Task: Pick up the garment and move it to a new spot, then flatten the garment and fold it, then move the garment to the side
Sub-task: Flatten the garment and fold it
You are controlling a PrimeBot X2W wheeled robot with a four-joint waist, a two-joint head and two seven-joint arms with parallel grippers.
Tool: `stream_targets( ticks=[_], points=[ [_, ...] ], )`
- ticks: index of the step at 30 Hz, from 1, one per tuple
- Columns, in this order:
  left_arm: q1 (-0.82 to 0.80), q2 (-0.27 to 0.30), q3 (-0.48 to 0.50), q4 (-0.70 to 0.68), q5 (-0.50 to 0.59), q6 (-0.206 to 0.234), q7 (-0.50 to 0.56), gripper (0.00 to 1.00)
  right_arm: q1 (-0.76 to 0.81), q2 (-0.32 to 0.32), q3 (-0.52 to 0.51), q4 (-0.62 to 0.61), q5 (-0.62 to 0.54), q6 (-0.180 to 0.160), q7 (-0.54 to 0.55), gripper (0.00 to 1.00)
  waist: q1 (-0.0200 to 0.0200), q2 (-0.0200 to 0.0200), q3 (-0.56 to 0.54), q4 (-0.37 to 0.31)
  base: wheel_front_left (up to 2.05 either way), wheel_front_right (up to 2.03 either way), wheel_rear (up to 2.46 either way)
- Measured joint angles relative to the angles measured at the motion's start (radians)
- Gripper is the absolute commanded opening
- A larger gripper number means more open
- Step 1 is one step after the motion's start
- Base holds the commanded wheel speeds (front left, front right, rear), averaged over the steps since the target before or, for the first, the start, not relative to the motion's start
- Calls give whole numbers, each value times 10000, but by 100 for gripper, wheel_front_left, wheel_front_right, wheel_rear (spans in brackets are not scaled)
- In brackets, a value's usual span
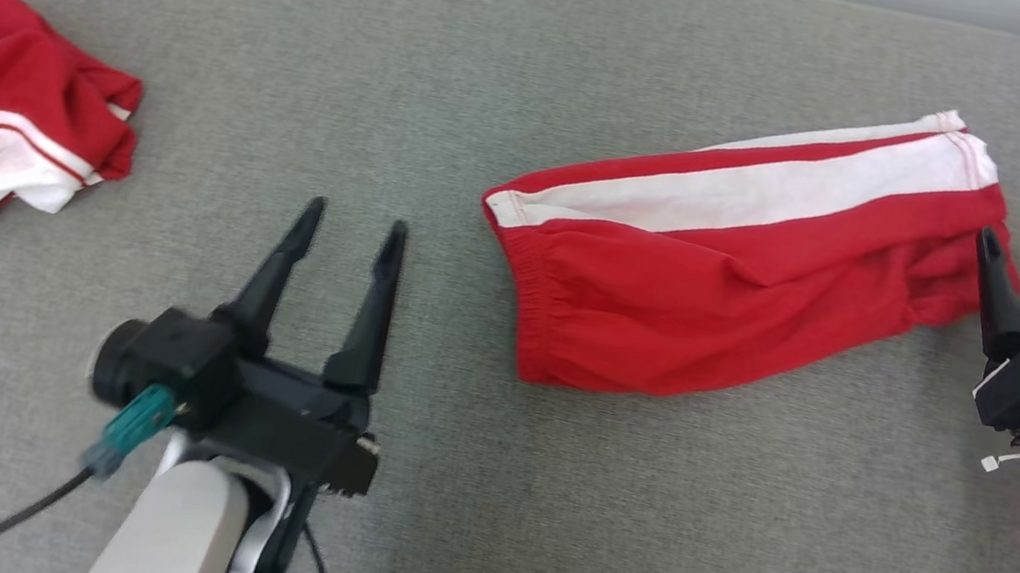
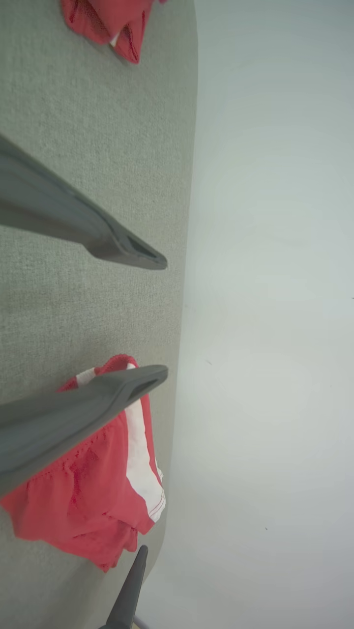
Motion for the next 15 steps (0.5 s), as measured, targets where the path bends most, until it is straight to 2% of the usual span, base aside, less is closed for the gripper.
stream_targets(
  ticks=[6,15],
  points=[
    [817,4,715,-1170,449,291,2,100,-307,-58,234,669,54,0,159,100,0,0,24,330,0,0,0],
    [1546,2,986,-1741,836,577,0,100,-686,36,460,2010,115,0,426,100,1,0,151,822,0,0,0]
  ],
)
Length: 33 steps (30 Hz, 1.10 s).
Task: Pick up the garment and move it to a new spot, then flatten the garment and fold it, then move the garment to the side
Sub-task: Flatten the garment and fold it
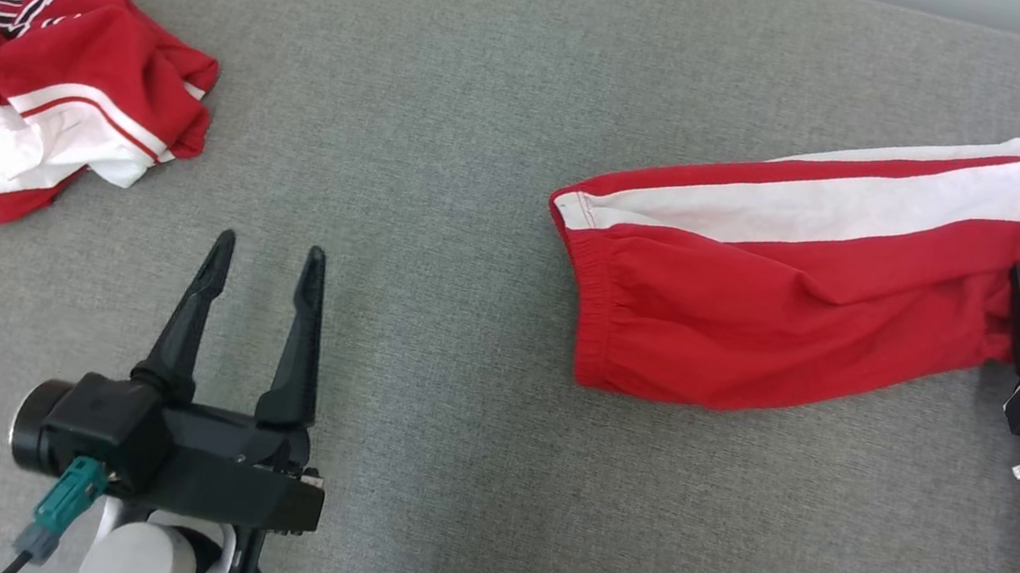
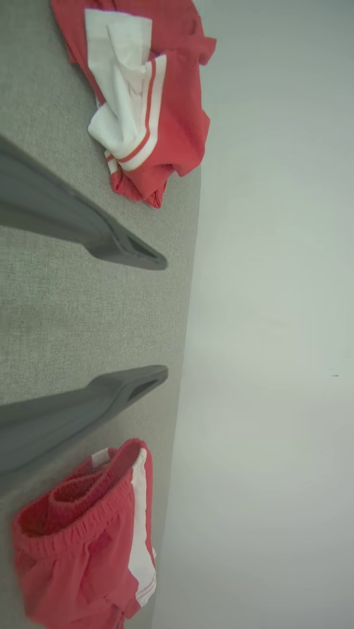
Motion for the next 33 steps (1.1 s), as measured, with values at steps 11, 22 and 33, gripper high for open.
stream_targets(
  ticks=[11,22,33],
  points=[
    [267,2,21,-105,-4,155,2,100,-92,307,244,50,671,-2,148,0,1,0,28,98,0,0,0],
    [924,-2,617,59,284,-46,2,100,1599,-244,343,-1197,1894,-2,-727,0,0,0,-765,-510,0,0,0],
    [1358,0,1072,36,495,-301,0,100,3460,-1365,-107,-1964,2832,-2,-1179,0,0,0,-1499,-1256,0,0,0]
  ],
)
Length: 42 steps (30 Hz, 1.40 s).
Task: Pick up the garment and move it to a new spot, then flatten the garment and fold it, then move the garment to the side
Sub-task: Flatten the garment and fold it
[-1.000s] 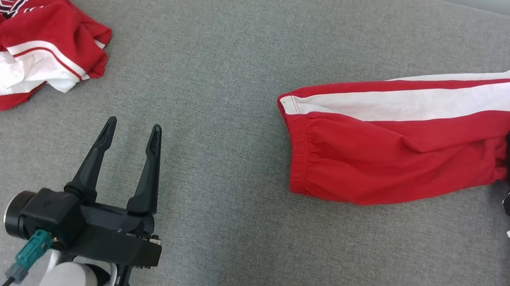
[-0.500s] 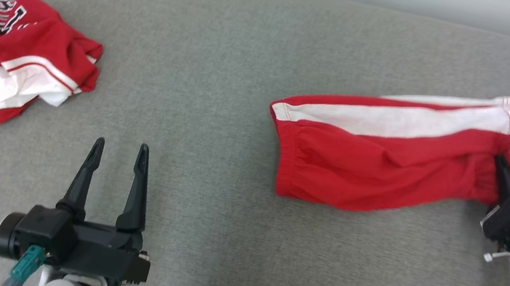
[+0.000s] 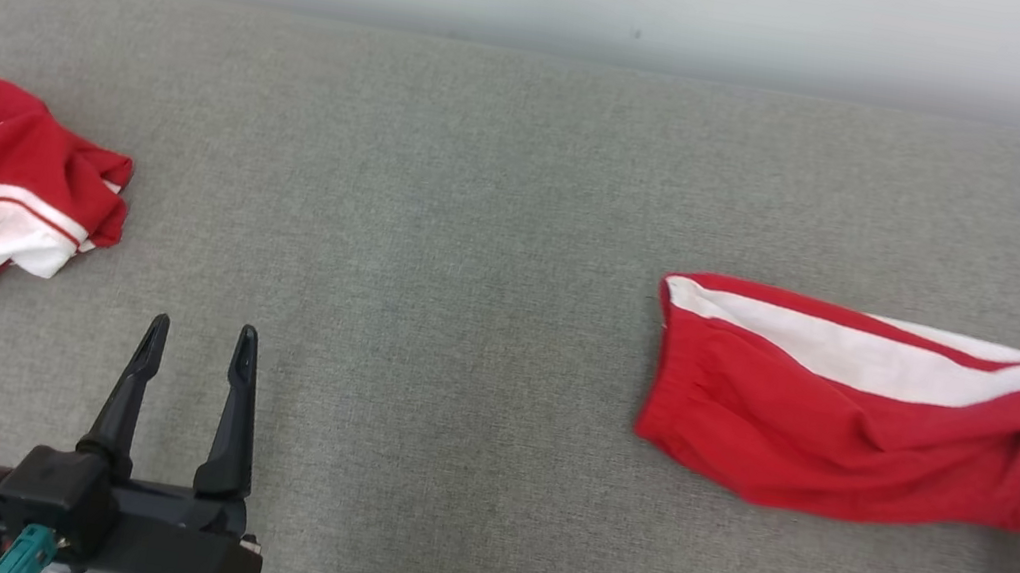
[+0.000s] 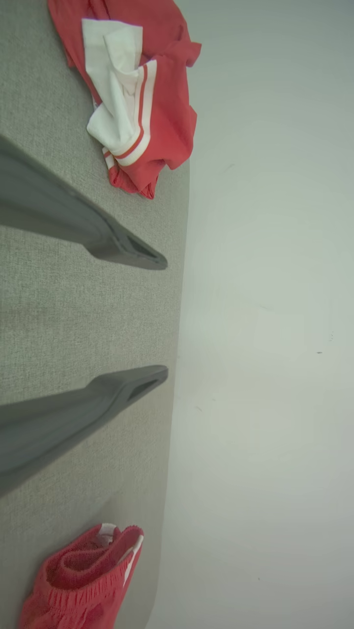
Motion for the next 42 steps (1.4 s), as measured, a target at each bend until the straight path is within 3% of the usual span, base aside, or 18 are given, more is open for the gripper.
stream_targets(
  ticks=[7,11,24,34,42],
  points=[
    [161,-2,150,-13,25,-86,2,100,274,-209,-244,-105,54,0,-167,0,0,0,-155,-144,0,0,0],
    [164,-2,148,13,25,-96,2,100,211,-113,-178,-433,-497,0,-290,0,0,0,-227,-150,0,0,0],
    [368,-2,276,-17,17,-96,2,100,502,476,-470,-3037,-2360,0,-393,0,0,1,-523,-296,0,0,0],
    [367,-2,148,-4,-88,-94,0,100,1254,1563,-669,-4778,-3952,0,368,0,1,1,-555,-39,0,0,0],
    [363,0,-105,23,-240,-69,2,100,1824,2788,-917,-4899,-4811,0,1220,0,1,0,-500,371,0,0,0]
  ],
)
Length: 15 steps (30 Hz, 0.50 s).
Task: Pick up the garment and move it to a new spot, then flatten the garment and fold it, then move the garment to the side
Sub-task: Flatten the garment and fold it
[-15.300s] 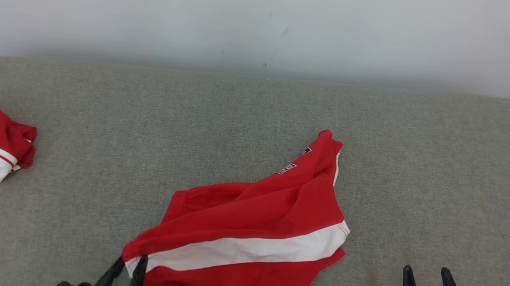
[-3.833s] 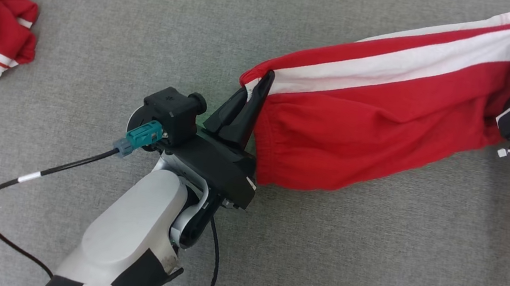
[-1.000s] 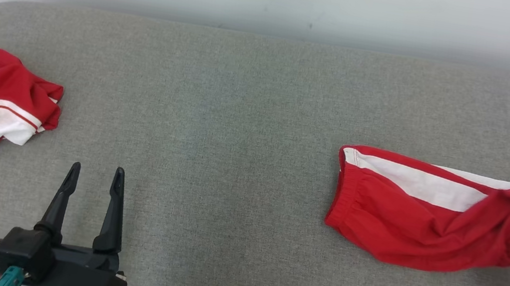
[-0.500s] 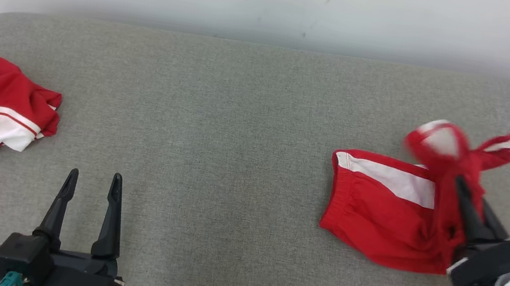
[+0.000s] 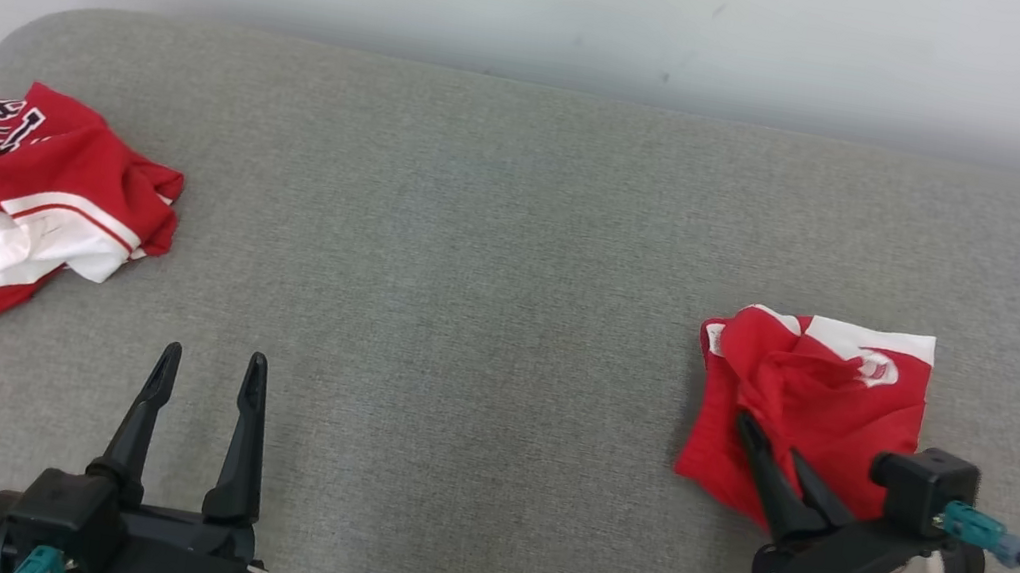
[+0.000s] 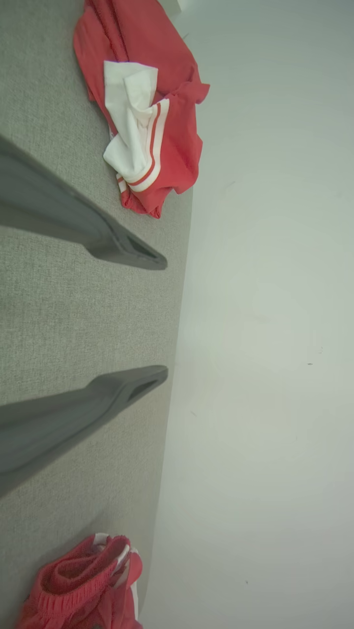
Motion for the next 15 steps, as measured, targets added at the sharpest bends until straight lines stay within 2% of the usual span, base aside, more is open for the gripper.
stream_targets(
  ticks=[7,9,15],
  points=[
    [0,0,-176,35,-58,90,0,100,11,594,-104,552,-585,0,201,0,0,1,53,277,0,0,0],
    [0,0,-190,69,-63,111,0,100,1,660,-136,617,-658,0,119,100,0,0,50,301,0,0,0],
    [11,-2,-79,146,-73,134,-2,100,54,631,-520,424,-780,0,-552,100,0,0,-90,167,0,0,0]
  ],
)
